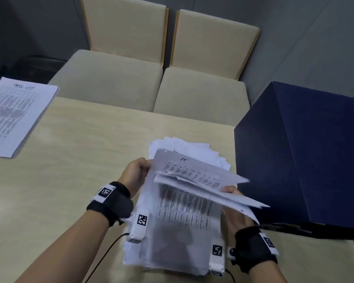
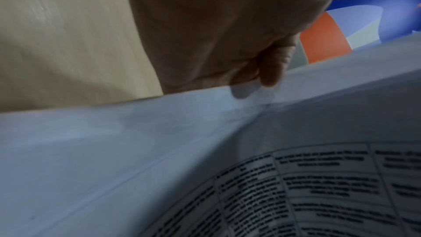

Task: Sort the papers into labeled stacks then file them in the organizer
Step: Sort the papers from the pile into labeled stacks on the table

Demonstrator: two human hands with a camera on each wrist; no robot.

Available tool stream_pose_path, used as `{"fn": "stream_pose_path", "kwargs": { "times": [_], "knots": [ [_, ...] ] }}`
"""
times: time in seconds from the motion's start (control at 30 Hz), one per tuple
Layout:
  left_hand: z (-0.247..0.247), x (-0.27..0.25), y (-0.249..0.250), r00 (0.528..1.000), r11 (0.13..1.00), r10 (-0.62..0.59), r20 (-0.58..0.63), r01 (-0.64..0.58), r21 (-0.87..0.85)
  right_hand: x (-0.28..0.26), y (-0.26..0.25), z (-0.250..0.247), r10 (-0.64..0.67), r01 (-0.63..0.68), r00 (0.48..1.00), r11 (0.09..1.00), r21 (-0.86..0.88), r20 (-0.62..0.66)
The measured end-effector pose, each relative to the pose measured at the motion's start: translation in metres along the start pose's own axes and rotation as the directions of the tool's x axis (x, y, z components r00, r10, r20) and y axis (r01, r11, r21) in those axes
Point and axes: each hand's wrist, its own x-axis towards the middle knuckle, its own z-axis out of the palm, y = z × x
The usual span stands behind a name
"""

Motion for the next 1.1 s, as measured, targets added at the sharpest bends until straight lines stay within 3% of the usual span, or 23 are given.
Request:
{"fn": "stream_pose_path", "kwargs": {
  "times": [0.07, 0.13, 0.17, 0.23, 0.33, 0.43, 0.53, 0.6, 0.63, 0.7, 0.73, 0.8, 0.87, 0.97, 1.1],
  "knots": [
    [-0.009, 0.016, -0.008, 0.987, 0.946, 0.091, -0.134, -0.044, 0.320, -0.004, 0.012, 0.001, -0.101, 0.103, 0.992, 0.995, 0.017, -0.074],
    [-0.019, 0.030, -0.019, 0.961, 0.690, 0.187, -0.205, 0.020, 0.723, -0.008, 0.015, 0.004, -0.130, 0.149, 0.984, 0.976, 0.159, -0.124],
    [-0.019, 0.032, -0.023, 0.961, 0.585, 0.185, -0.208, 0.062, 0.809, -0.010, 0.016, 0.004, -0.134, 0.157, 0.984, 0.963, 0.220, -0.118],
    [-0.022, 0.036, -0.032, 0.964, 0.497, 0.168, -0.208, 0.099, 0.862, -0.012, 0.014, 0.004, -0.159, 0.170, 0.985, 0.959, 0.226, -0.065],
    [-0.019, 0.039, -0.040, 0.944, 0.450, 0.240, -0.226, 0.098, 0.888, -0.011, 0.019, -0.006, -0.122, 0.114, 0.992, 0.971, 0.210, 0.024],
    [-0.023, 0.044, -0.043, 0.944, 0.465, 0.283, -0.168, 0.018, 0.885, -0.010, 0.017, -0.012, -0.001, -0.012, 0.997, 0.987, 0.162, 0.081],
    [-0.026, 0.038, -0.035, 0.941, 0.404, 0.308, -0.140, 0.004, 0.915, -0.006, 0.015, -0.018, -0.036, -0.003, 0.989, 0.966, 0.260, 0.146],
    [-0.030, 0.030, -0.031, 0.911, 0.367, 0.406, -0.072, -0.091, 0.926, -0.010, 0.011, -0.015, -0.005, -0.034, 0.984, 0.977, 0.209, 0.181],
    [-0.031, 0.024, -0.029, 0.902, 0.378, 0.431, 0.004, -0.185, 0.907, -0.014, 0.007, -0.011, -0.003, -0.027, 0.986, 0.983, 0.180, 0.169],
    [-0.034, 0.010, -0.023, 0.914, 0.497, 0.367, 0.172, -0.349, 0.794, -0.022, 0.000, -0.004, 0.000, -0.025, 0.995, 0.966, 0.259, 0.095],
    [-0.033, 0.002, -0.020, 0.916, 0.553, 0.311, 0.253, -0.391, 0.735, -0.024, -0.004, 0.000, -0.012, 0.002, 1.000, 0.939, 0.343, 0.027],
    [-0.029, -0.009, -0.015, 0.897, 0.634, 0.270, 0.351, -0.440, 0.636, -0.024, -0.021, 0.009, -0.113, 0.099, 0.993, 0.927, 0.363, 0.017],
    [-0.015, -0.017, -0.004, 0.893, 0.723, 0.320, 0.317, -0.446, 0.528, -0.029, -0.040, 0.023, -0.182, 0.154, 0.982, 0.930, 0.334, 0.053],
    [0.014, -0.029, 0.025, 0.873, 0.824, 0.464, 0.150, -0.488, 0.287, -0.042, -0.075, 0.041, -0.284, 0.239, 0.955, 0.905, 0.352, 0.082],
    [0.043, -0.043, 0.063, 0.797, 0.796, 0.603, 0.027, -0.603, 0.050, -0.061, -0.115, 0.060, -0.529, 0.528, 0.846, 0.817, 0.229, -0.063]
  ]
}}
